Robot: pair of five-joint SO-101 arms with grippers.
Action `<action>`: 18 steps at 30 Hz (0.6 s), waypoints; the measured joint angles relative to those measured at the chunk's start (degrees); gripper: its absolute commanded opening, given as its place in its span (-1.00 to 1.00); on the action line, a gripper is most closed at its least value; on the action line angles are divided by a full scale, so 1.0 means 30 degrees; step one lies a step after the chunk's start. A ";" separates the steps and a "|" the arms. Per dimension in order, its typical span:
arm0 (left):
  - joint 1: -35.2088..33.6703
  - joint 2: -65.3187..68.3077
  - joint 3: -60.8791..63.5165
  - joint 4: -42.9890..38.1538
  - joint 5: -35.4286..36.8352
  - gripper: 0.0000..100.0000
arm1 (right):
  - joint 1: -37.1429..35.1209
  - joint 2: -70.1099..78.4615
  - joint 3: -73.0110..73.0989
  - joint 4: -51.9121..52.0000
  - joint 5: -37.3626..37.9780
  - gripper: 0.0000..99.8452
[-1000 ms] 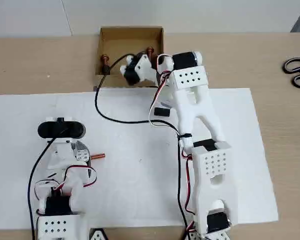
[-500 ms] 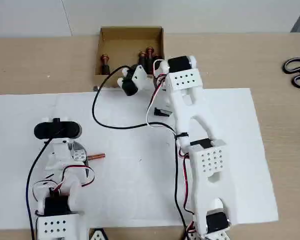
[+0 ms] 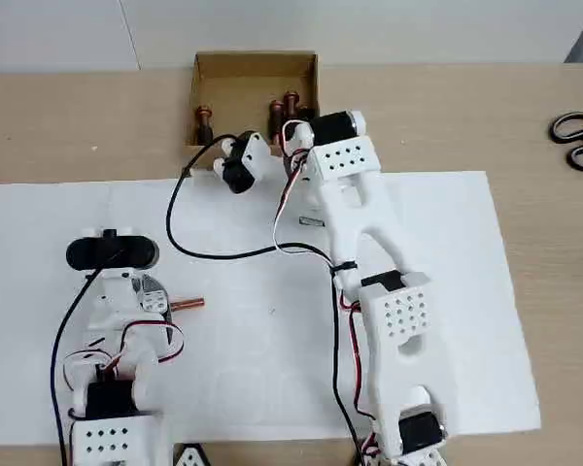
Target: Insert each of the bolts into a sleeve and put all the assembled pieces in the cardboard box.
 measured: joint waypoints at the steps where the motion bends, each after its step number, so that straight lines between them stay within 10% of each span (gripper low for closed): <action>1: 0.0000 0.0000 0.0000 0.0000 0.0000 -0.99 | 0.0000 0.0176 0.0000 0.0000 0.0000 -0.77; 18: 0.0000 0.0000 0.0000 0.0000 0.0000 -0.99 | 0.0117 0.2022 -0.0264 -0.0176 0.0000 -0.77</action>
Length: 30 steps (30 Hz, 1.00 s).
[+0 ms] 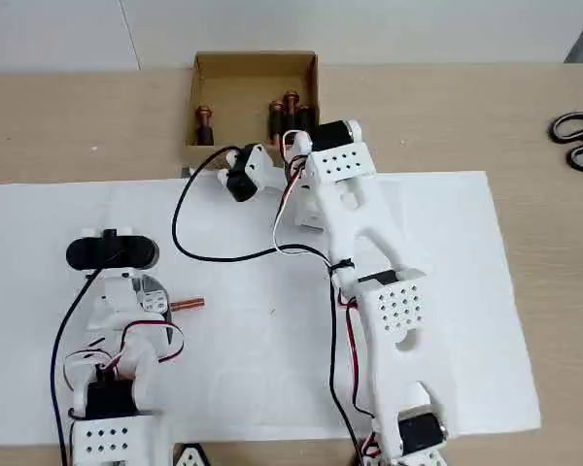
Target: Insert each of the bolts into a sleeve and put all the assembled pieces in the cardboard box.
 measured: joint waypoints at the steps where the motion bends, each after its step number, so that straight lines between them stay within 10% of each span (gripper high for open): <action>1: 0.0000 0.0000 0.0000 0.0000 0.0000 -0.99 | 0.0000 0.0059 0.0000 0.0000 0.0000 -0.78; 30: 0.0000 0.0000 0.0000 0.0000 0.0000 -0.99 | -0.0645 -0.1289 -0.0703 0.0059 -0.2842 -0.98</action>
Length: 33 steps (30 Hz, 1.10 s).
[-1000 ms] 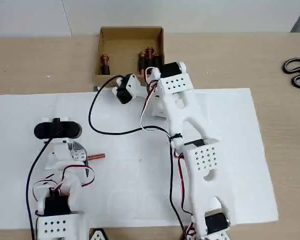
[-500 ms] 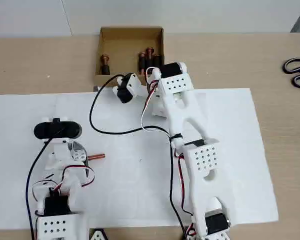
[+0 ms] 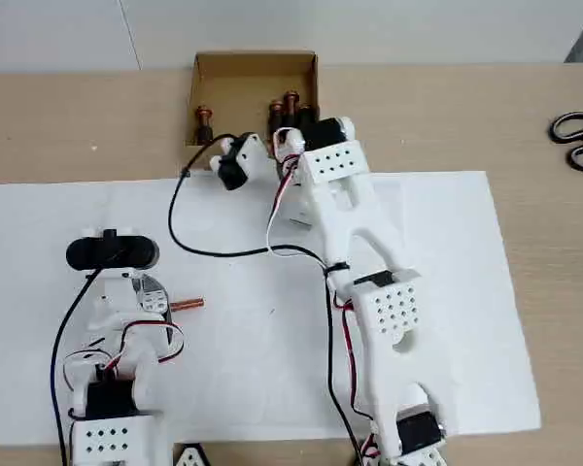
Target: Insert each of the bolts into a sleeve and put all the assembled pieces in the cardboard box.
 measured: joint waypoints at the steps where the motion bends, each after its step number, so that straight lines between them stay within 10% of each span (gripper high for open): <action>1: 0.0000 0.0000 0.0000 0.0000 0.0000 -0.99 | -0.0029 -0.0322 0.0000 0.0000 -0.0264 -0.98; 24: 0.0000 0.0000 0.0000 0.0000 0.0000 -0.99 | 0.0908 -0.8205 0.0703 0.0352 -1.4505 -0.99; 33: 0.0000 0.0000 0.0000 0.0000 0.0000 -0.99 | 0.1612 -1.5297 0.7971 0.0352 -1.5795 -0.99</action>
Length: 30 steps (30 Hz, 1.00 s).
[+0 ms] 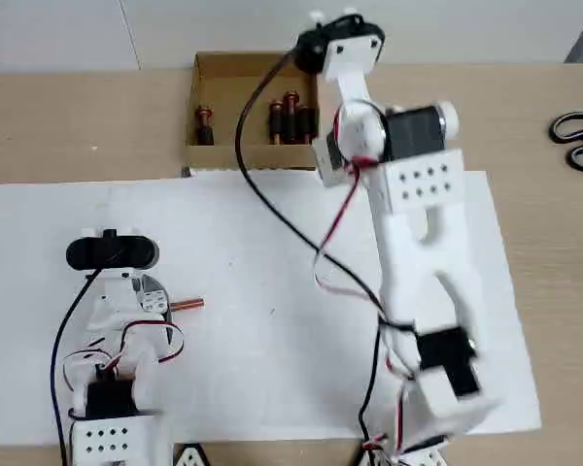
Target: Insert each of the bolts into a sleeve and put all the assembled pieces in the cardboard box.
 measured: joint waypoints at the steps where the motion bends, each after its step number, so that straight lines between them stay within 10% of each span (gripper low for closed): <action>1: 0.0000 0.0000 0.0000 0.0000 0.0000 -0.99 | 0.0000 -0.0879 0.1114 0.0000 0.0000 -0.99; 21: 0.0000 0.0000 -0.6359 0.0088 -0.0029 -0.99 | 0.5451 -2.1392 2.2330 -0.1407 -0.1582 -0.99; 30: 0.0000 -0.0117 -1.3187 0.4747 0.1465 -0.99 | 0.5802 -3.0388 2.7575 -0.3194 -0.0293 -0.99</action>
